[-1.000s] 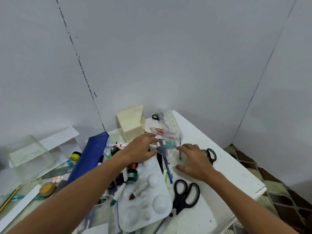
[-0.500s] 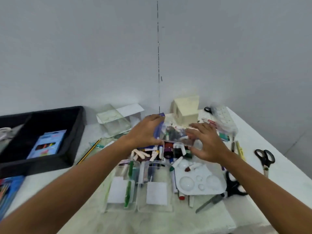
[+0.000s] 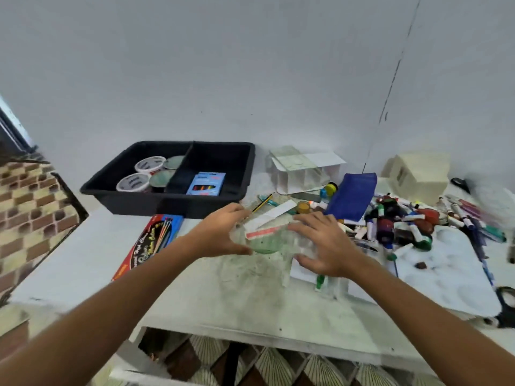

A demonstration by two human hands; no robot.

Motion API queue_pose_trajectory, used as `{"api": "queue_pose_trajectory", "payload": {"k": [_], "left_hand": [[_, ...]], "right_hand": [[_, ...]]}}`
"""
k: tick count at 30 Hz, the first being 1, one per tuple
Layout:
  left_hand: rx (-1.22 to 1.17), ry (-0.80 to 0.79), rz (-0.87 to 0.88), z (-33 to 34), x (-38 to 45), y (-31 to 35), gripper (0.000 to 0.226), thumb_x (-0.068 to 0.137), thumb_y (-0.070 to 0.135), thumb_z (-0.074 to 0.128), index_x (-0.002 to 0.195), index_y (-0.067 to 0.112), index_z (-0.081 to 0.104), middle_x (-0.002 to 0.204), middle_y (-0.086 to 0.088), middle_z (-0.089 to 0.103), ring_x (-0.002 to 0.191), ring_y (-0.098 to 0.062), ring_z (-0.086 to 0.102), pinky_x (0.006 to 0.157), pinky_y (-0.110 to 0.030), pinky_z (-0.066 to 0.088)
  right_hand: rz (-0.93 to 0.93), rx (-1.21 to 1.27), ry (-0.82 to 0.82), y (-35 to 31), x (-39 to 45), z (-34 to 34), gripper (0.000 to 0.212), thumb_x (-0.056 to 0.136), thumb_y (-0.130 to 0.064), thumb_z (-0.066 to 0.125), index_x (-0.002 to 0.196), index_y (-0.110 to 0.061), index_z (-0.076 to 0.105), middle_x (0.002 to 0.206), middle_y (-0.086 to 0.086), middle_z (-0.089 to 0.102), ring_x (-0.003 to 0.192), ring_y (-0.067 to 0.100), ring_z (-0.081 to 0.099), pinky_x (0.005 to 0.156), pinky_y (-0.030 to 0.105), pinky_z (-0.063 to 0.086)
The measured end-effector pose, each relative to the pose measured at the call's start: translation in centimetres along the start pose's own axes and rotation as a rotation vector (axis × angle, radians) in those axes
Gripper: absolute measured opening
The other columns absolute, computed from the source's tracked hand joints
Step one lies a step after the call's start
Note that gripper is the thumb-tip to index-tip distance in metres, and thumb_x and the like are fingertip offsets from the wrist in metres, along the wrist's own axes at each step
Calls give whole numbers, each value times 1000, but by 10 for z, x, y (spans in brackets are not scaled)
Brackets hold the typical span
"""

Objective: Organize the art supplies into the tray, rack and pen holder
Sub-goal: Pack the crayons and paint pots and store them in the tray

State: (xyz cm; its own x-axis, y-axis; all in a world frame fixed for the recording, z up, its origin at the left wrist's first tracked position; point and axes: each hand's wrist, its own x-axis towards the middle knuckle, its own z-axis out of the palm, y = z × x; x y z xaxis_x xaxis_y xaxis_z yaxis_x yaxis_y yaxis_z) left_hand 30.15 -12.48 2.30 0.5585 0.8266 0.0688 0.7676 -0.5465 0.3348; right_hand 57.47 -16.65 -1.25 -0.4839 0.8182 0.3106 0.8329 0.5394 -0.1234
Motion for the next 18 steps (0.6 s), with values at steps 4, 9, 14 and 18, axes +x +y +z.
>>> {"api": "queue_pose_trajectory", "payload": {"k": [4,9,14,18], "left_hand": [[-20,-89,-80,-4,-48,-29,88,69,53,78,142,19,42,139,5,42,105,-3,41,89,-10,33],[35,-206,-189,-7,-84,-54,95,63,66,72,143,26,40,144,6,42,121,-7,38,104,-28,35],[89,-268,-228,-2,-99,-66,114,41,87,51,139,30,43,142,11,44,130,-8,32,106,-28,27],[145,-284,-204,5,-98,-72,116,41,94,47,138,32,45,139,11,44,127,-8,32,106,-29,27]], "right_hand": [[-65,36,-66,-39,14,25,62,74,-56,53,126,-22,56,125,7,59,111,27,53,88,46,45],[-108,59,-232,-75,23,45,78,77,-70,41,139,-24,47,141,7,47,127,25,41,103,42,30],[-122,77,-317,-95,21,56,90,74,-79,40,146,-24,36,147,5,37,133,21,33,109,38,24],[-131,37,-331,-98,20,58,97,71,-84,31,146,-22,37,140,5,44,126,22,38,105,39,25]]}}
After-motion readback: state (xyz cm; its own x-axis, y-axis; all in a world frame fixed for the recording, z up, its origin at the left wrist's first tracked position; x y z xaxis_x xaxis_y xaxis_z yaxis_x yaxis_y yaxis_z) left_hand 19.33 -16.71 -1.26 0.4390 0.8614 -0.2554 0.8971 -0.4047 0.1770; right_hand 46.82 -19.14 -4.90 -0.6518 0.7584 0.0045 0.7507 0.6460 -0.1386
